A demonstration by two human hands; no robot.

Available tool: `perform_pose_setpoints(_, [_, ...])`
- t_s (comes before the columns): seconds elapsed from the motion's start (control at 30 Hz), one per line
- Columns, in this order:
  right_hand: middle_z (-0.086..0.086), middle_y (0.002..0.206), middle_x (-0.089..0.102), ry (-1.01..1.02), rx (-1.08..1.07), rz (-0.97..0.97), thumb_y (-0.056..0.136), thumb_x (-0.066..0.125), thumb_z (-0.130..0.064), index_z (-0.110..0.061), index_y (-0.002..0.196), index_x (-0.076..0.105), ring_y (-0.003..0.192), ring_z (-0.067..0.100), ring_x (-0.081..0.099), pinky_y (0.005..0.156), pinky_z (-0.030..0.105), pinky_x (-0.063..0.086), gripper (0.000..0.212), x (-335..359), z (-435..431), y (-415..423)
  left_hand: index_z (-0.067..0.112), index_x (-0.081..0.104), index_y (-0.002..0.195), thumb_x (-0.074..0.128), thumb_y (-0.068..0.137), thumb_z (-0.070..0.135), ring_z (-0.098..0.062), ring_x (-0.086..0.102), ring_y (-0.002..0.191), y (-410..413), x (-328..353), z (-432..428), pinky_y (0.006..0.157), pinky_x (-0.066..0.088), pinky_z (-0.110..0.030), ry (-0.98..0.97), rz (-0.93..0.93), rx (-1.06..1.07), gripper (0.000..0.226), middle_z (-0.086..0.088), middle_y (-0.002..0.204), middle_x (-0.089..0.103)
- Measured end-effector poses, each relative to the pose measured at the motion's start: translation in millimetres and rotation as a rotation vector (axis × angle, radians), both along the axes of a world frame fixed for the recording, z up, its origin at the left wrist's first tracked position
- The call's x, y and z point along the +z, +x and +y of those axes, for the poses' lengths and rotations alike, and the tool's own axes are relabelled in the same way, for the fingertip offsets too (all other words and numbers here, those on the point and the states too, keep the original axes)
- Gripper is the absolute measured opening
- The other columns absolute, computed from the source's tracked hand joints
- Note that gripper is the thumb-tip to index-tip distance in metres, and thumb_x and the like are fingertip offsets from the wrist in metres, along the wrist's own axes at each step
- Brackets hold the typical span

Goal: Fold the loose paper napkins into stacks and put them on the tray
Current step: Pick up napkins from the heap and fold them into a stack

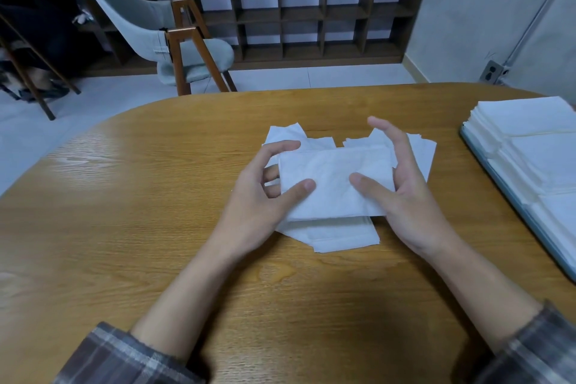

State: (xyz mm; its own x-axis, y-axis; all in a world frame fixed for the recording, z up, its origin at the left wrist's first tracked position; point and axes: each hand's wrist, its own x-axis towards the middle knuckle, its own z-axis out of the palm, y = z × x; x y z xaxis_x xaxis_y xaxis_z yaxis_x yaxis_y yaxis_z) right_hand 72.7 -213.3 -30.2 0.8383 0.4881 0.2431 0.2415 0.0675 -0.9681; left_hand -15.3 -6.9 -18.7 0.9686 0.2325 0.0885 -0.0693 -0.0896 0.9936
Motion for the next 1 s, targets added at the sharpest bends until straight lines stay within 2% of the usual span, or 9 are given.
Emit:
perform_pose_setpoints(0.1, [-0.017, 0.128, 0.066, -0.05, 0.05, -0.034, 0.096, 0.072, -0.011, -0.035, 0.142, 0.057, 0.117, 0.004, 0.065, 0.092, 0.016, 0.052, 0.054, 2.0, -2.4, 0.1, 0.032, 0.054, 0.139, 0.077, 0.095, 0.009, -0.019, 0.079, 0.091, 1.5, -5.3, 0.8, 0.068, 0.06, -0.029, 0.061, -0.045, 0.056, 0.054, 0.002, 0.108, 0.08])
perform_pose_setpoints(0.2, [-0.018, 0.123, 0.074, -0.16, 0.051, -0.105, 0.097, 0.072, -0.008, -0.024, 0.12, 0.076, 0.125, -0.001, 0.062, 0.1, 0.01, 0.042, 0.028, -0.5, -1.9, 2.4, 0.038, 0.05, 0.142, 0.079, 0.094, 0.016, -0.012, 0.074, 0.101, 2.0, -12.9, -0.2, 0.077, 0.06, -0.032, 0.243, -0.092, 0.11, 0.059, 0.008, 0.116, 0.075])
perform_pose_setpoints(0.27, [-0.023, 0.12, 0.075, -0.196, -0.031, -0.114, 0.098, 0.07, -0.005, -0.024, 0.117, 0.078, 0.125, -0.006, 0.06, 0.1, 0.005, 0.039, 0.028, -3.8, -1.6, 4.4, 0.037, 0.048, 0.145, 0.083, 0.09, 0.025, -0.004, 0.058, 0.125, 1.9, -18.5, -1.1, 0.095, 0.055, -0.027, 0.494, -0.162, 0.152, 0.066, 0.014, 0.139, 0.056])
perform_pose_setpoints(0.33, [-0.025, 0.12, 0.074, -0.187, -0.134, -0.125, 0.098, 0.069, -0.003, -0.024, 0.118, 0.078, 0.125, -0.008, 0.06, 0.1, 0.005, 0.038, 0.03, -6.7, -2.8, 8.7, 0.03, 0.054, 0.142, 0.088, 0.085, 0.029, 0.0, 0.043, 0.137, 2.7, -20.2, 0.3, 0.105, 0.046, -0.02, 0.664, -0.236, 0.128, 0.066, 0.008, 0.149, 0.04])
perform_pose_setpoints(0.43, [-0.026, 0.119, 0.074, -0.176, -0.233, -0.107, 0.098, 0.069, -0.001, -0.024, 0.118, 0.078, 0.123, -0.01, 0.06, 0.1, 0.004, 0.039, 0.032, -11.1, -4.8, 16.2, 0.025, 0.068, 0.121, 0.089, 0.085, 0.034, -0.006, 0.057, 0.12, 3.6, -23.6, 2.2, 0.098, 0.047, -0.025, 0.777, -0.257, -0.104, 0.043, 0.011, 0.125, 0.061])
perform_pose_setpoints(0.53, [-0.029, 0.118, 0.073, -0.194, -0.241, -0.11, 0.097, 0.068, -0.001, -0.025, 0.117, 0.079, 0.122, -0.013, 0.059, 0.099, 0.002, 0.038, 0.032, -12.7, -4.7, 16.9, 0.031, 0.074, 0.107, 0.085, 0.086, 0.047, -0.004, 0.058, 0.109, 3.4, -32.2, 0.2, 0.093, 0.047, -0.026, 0.887, -0.14, -0.271, 0.029, 0.018, 0.107, 0.065])
perform_pose_setpoints(0.67, [-0.03, 0.118, 0.073, -0.199, -0.229, -0.118, 0.098, 0.068, -0.002, -0.025, 0.117, 0.078, 0.121, -0.014, 0.058, 0.097, 0.0, 0.037, 0.032, -12.2, -4.4, 15.7, 0.03, 0.077, 0.097, 0.082, 0.091, 0.041, -0.002, 0.058, 0.108, 3.2, -35.0, 0.1, 0.086, 0.044, -0.018, 0.886, -0.155, -0.238, 0.014, 0.02, 0.104, 0.067])
perform_pose_setpoints(0.83, [-0.029, 0.118, 0.073, -0.208, -0.208, -0.126, 0.099, 0.067, -0.002, -0.025, 0.117, 0.078, 0.122, -0.014, 0.058, 0.097, -0.001, 0.036, 0.031, -11.2, -4.8, 14.9, 0.025, 0.076, 0.09, 0.079, 0.093, 0.028, -0.005, 0.063, 0.101, 0.8, -31.6, -3.1, 0.083, 0.05, -0.026, 0.89, -0.199, -0.223, 0.004, 0.018, 0.099, 0.07])
perform_pose_setpoints(1.0, [-0.028, 0.119, 0.073, -0.219, -0.182, -0.122, 0.1, 0.063, 0.0, -0.024, 0.118, 0.077, 0.123, -0.015, 0.056, 0.098, -0.001, 0.034, 0.033, -10.7, -5.2, 15.6, 0.022, 0.075, 0.088, 0.076, 0.091, 0.015, -0.006, 0.069, 0.091, 1.0, -25.0, -1.2, 0.079, 0.048, -0.019, 0.713, -0.183, -0.114, 0.007, 0.016, 0.089, 0.075])
